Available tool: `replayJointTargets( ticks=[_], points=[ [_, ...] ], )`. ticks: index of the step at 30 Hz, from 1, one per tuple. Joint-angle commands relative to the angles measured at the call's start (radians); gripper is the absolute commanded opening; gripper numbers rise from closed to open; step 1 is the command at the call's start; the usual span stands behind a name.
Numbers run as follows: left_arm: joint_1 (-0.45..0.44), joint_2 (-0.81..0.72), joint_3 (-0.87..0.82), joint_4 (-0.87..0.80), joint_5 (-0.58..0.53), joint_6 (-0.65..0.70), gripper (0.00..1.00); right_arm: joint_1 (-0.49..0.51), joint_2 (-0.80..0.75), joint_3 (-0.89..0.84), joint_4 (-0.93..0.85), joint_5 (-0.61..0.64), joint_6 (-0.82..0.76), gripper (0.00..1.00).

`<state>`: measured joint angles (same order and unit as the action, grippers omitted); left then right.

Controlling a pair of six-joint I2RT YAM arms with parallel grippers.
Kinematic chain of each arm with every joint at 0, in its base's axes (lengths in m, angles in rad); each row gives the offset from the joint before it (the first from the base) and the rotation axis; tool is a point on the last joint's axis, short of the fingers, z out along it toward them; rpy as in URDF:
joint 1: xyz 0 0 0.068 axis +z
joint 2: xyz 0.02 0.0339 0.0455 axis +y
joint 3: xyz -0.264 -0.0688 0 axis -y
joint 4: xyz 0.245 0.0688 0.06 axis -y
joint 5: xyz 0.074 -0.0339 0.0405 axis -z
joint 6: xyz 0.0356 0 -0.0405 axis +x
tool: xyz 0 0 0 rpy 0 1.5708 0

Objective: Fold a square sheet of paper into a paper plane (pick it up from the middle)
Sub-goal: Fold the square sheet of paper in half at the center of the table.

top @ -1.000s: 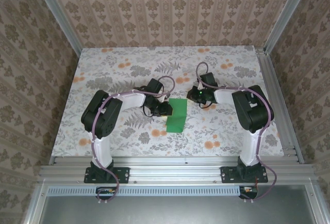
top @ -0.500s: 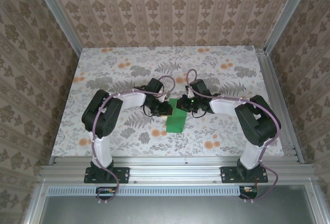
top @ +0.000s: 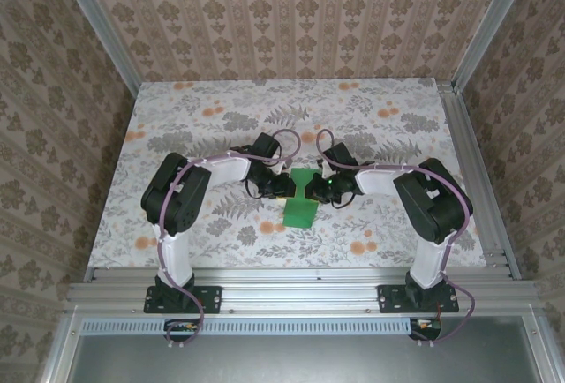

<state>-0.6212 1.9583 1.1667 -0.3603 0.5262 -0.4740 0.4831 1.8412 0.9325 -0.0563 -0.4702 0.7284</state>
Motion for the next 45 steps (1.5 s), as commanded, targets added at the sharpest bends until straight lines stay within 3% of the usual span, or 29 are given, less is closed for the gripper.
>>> replayJointTargets(
  ticks=[1,21,30,34,45],
  points=[
    [-0.008,0.123,-0.055,-0.090,-0.156,0.033,0.24,0.004,-0.015,-0.036,-0.053,-0.019,-0.024,0.14],
    [-0.006,0.145,-0.048,-0.098,-0.146,0.063,0.24,0.054,-0.152,-0.168,-0.137,0.046,-0.036,0.14],
    [-0.006,0.147,-0.045,-0.097,-0.141,0.072,0.24,0.103,-0.219,-0.124,-0.041,0.054,0.081,0.14],
    [-0.005,0.149,-0.044,-0.098,-0.137,0.077,0.24,0.136,-0.183,-0.106,0.040,0.065,0.133,0.14],
    [0.005,0.150,-0.056,-0.095,-0.140,0.090,0.24,0.176,-0.109,-0.124,-0.017,0.084,0.101,0.14]
  ],
)
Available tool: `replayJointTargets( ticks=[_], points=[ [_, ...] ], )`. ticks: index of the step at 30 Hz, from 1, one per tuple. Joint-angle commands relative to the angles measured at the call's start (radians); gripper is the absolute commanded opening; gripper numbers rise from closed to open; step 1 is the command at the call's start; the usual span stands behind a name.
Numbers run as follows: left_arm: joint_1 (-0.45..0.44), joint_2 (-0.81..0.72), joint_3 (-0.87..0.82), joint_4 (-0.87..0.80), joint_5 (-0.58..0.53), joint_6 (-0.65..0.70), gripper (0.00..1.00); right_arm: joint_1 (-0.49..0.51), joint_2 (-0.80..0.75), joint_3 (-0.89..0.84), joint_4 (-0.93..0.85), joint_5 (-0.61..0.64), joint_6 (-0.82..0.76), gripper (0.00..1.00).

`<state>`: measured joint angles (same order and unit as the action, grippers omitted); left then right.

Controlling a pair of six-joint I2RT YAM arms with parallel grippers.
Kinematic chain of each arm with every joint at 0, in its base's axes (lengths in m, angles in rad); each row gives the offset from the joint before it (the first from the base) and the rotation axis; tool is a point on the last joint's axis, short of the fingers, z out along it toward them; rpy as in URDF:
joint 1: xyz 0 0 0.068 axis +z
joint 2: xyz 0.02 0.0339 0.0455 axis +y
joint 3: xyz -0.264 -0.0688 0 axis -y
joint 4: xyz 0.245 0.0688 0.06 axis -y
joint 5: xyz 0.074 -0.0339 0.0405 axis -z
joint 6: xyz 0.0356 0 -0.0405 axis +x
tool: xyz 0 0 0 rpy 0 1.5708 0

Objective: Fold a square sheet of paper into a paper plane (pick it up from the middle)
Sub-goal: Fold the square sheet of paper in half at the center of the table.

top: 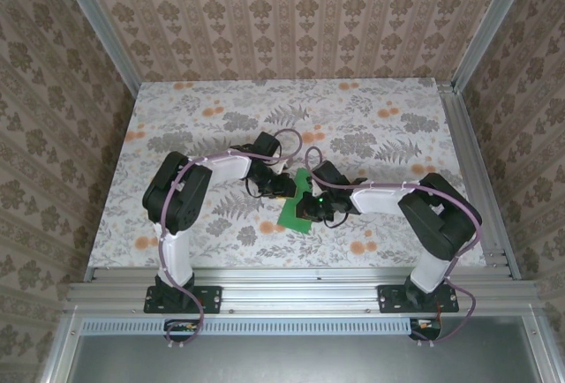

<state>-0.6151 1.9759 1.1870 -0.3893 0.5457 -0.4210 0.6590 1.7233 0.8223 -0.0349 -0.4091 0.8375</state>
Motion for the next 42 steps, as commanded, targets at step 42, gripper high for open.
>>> replayJointTargets(
  ticks=[42],
  points=[
    [0.015,0.130,-0.056,-0.079,-0.148,0.053,0.24,0.042,-0.040,-0.121,0.177,-0.008,0.162,0.14]
  ],
)
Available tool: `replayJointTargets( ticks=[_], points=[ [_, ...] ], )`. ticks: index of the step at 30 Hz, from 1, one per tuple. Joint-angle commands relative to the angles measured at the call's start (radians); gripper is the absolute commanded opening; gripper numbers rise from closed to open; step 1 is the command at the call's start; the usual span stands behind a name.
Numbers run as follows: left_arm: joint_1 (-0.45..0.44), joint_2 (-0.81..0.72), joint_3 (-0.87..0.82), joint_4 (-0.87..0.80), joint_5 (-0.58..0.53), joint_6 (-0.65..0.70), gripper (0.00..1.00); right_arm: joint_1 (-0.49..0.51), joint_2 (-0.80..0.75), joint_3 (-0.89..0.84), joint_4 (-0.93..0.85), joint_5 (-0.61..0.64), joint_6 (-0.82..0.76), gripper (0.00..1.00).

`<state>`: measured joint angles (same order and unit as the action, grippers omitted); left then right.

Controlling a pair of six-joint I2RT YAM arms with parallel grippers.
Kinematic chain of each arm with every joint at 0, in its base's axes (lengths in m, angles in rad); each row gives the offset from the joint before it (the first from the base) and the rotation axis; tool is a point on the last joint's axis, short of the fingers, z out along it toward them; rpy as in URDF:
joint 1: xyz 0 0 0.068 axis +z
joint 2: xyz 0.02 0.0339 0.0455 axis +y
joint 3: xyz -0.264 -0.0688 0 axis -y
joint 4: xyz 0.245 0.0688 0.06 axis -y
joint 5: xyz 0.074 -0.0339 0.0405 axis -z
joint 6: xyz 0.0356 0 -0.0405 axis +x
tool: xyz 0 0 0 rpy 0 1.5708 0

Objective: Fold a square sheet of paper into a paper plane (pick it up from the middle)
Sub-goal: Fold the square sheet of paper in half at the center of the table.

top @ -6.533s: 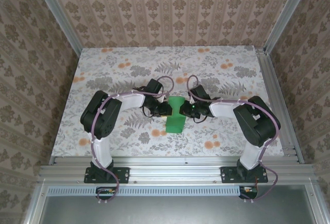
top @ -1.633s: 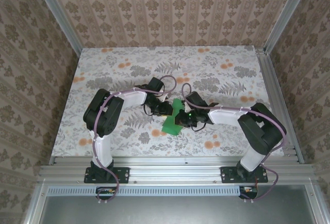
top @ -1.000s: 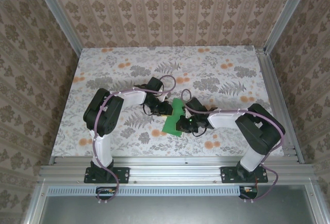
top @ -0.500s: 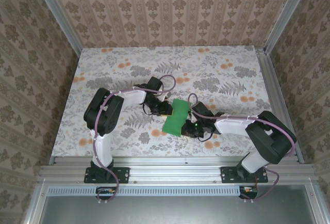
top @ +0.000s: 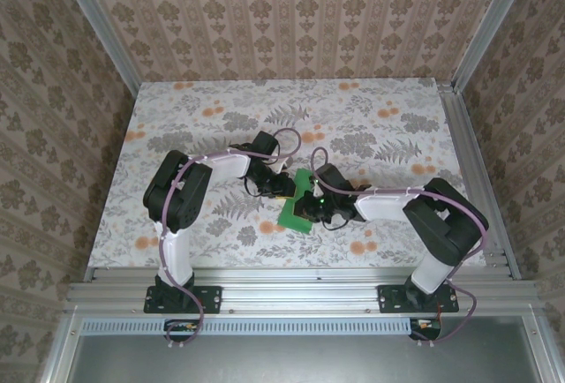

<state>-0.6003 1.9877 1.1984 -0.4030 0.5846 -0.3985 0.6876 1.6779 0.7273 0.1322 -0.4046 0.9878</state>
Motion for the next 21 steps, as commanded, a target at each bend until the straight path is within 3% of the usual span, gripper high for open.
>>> replayJointTargets(
  ticks=[1,21],
  points=[
    [0.000,0.118,-0.068,-0.067,-0.187,0.033,0.24,0.016,-0.002,-0.037,0.001,-0.010,0.010,0.14],
    [0.002,0.123,-0.070,-0.067,-0.192,0.034,0.24,0.055,-0.124,-0.164,-0.189,0.021,-0.041,0.14]
  ],
)
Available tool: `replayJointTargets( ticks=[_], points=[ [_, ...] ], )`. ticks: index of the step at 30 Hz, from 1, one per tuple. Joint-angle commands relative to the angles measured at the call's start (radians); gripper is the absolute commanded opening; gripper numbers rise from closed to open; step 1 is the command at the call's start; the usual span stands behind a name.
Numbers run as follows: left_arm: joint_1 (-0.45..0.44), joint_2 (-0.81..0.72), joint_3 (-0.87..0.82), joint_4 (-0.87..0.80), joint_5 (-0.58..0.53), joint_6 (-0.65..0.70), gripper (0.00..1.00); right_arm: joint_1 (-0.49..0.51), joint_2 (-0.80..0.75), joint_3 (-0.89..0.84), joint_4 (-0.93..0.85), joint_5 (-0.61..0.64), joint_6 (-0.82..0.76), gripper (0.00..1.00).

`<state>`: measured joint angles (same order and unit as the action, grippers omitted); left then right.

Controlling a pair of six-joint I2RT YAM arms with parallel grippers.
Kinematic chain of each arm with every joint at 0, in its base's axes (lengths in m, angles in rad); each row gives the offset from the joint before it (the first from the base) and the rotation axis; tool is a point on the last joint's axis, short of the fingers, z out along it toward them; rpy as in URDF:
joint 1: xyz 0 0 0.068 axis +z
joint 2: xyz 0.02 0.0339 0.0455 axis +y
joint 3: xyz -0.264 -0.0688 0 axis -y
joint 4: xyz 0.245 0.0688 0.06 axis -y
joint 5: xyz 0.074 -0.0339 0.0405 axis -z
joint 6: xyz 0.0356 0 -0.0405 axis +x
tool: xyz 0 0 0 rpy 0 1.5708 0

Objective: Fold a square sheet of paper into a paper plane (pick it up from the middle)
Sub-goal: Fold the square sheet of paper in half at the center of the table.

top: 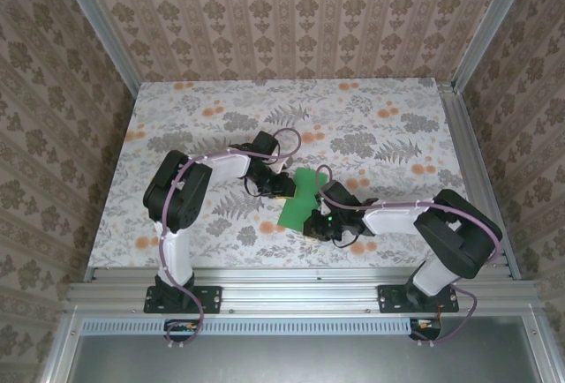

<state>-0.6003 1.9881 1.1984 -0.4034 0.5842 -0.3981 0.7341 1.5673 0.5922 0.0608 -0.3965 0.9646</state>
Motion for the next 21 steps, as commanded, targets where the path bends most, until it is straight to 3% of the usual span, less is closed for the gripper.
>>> replayJointTargets(
  ticks=[1,9,21],
  points=[
    [0.002,0.121,-0.071,-0.065,-0.190,0.031,0.24,0.008,-0.022,-0.018,-0.112,0.009,-0.015,0.14],
    [0.002,0.102,-0.081,-0.061,-0.189,0.032,0.24,-0.084,-0.060,0.066,0.079,-0.015,0.049,0.14],
    [0.002,0.099,-0.081,-0.061,-0.185,0.035,0.24,-0.171,0.115,0.141,0.136,0.020,0.012,0.14]
  ],
)
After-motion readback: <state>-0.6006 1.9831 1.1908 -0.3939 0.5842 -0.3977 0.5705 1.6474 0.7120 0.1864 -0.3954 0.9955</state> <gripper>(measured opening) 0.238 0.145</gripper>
